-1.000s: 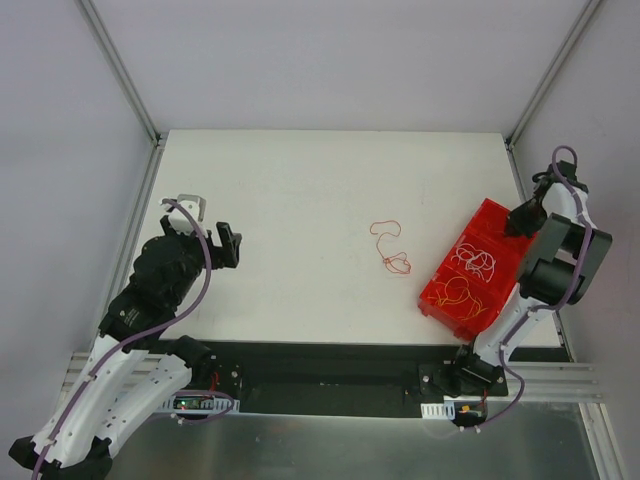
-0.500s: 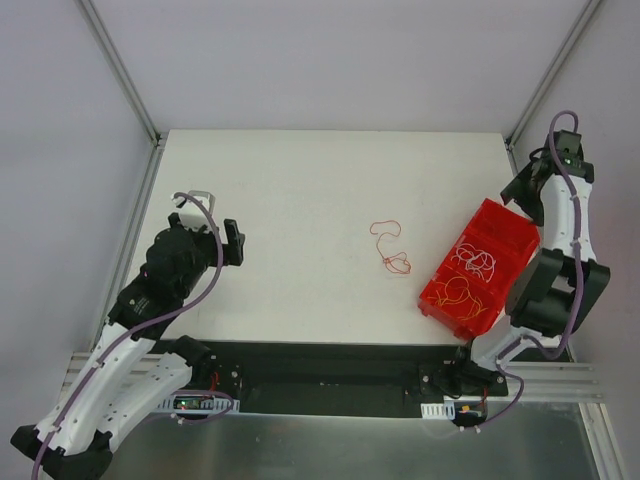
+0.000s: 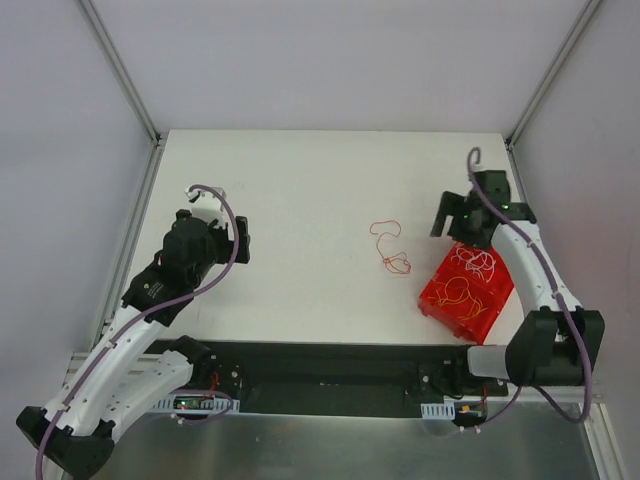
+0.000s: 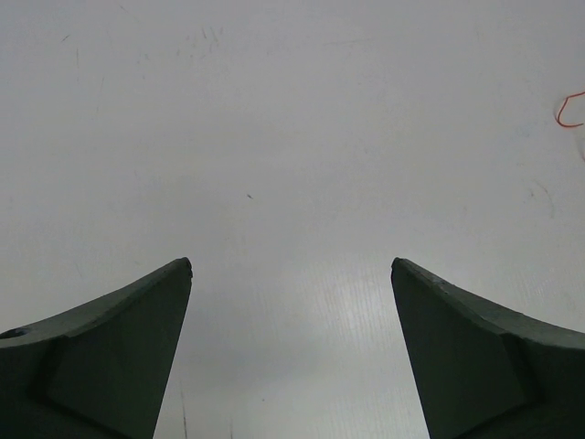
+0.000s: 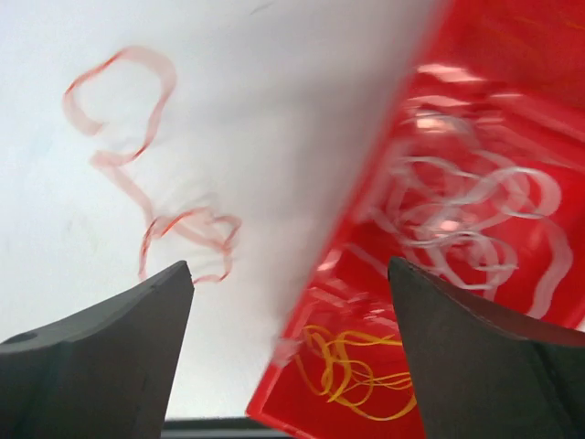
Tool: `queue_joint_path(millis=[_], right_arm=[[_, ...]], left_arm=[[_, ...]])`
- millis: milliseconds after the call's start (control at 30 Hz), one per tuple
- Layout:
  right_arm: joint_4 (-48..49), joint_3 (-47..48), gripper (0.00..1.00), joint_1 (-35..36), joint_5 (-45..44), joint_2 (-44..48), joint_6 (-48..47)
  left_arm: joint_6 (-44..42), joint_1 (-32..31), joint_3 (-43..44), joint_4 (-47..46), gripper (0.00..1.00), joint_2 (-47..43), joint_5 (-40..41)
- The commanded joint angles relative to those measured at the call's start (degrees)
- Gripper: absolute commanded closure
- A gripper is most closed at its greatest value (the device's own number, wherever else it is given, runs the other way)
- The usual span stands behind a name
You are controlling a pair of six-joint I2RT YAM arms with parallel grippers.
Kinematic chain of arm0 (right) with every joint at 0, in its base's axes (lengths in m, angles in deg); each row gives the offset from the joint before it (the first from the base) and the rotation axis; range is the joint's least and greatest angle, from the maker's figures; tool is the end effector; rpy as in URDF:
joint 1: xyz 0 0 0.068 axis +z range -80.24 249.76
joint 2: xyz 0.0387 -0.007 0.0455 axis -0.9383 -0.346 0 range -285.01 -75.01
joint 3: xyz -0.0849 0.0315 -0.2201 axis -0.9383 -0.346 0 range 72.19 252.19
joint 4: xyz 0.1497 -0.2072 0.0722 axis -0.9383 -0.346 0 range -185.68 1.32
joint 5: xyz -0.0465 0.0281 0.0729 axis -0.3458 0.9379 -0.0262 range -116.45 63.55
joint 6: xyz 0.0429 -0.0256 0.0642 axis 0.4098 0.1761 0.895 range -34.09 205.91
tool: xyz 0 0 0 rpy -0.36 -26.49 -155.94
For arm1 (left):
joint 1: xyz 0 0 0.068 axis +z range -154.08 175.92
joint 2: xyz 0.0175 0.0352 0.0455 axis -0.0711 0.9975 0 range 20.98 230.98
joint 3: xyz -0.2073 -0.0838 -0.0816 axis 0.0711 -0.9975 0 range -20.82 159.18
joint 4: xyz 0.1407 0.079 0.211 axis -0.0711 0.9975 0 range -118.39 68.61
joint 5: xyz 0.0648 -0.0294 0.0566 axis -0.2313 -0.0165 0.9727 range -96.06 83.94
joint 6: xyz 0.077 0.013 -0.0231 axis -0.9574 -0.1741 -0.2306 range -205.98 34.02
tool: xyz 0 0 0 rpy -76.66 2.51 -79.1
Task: Untangle the cables
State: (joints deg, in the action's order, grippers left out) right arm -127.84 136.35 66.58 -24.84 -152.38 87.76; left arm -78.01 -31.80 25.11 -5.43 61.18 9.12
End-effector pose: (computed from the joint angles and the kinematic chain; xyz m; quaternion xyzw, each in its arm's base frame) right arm 0.3145 -0.0155 0.2228 0.0370 0.9457 0.0096 0.3226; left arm 0.2068 -0.0879 0.3031 0.0597 0.7996 -0.0789 0.5923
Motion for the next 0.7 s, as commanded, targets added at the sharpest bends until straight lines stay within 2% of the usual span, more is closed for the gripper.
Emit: queue_joint_path(millis=[0, 100, 267, 400, 667], right_arm=[[6.54, -2.64, 0.08, 14.84, 0.95, 7.05, -6.68], [6.29, -1.24, 0.07, 21.88, 1.81, 3.29, -8.52], [3.65, 0.70, 0.04, 27.61, -1.25, -6.82, -8.96], [4.61, 1.40, 0.02, 27.88, -4.76, -12.97, -11.07], [7.25, 2.19, 0.03, 28.75, -3.10, -22.03, -9.85]], left_arm=[[-1.20, 1.01, 0.03, -2.04, 0.09, 1.54, -0.76], [-1.20, 1.53, 0.21, -2.13, 0.08, 2.59, -1.03], [-1.37, 1.80, 0.04, -2.04, 0.09, 3.83, -0.94], [-1.29, 1.89, 0.12, -2.04, 0.09, 3.92, -1.20], [-1.02, 2.15, 0.47, -2.04, 0.10, 4.27, -2.52]])
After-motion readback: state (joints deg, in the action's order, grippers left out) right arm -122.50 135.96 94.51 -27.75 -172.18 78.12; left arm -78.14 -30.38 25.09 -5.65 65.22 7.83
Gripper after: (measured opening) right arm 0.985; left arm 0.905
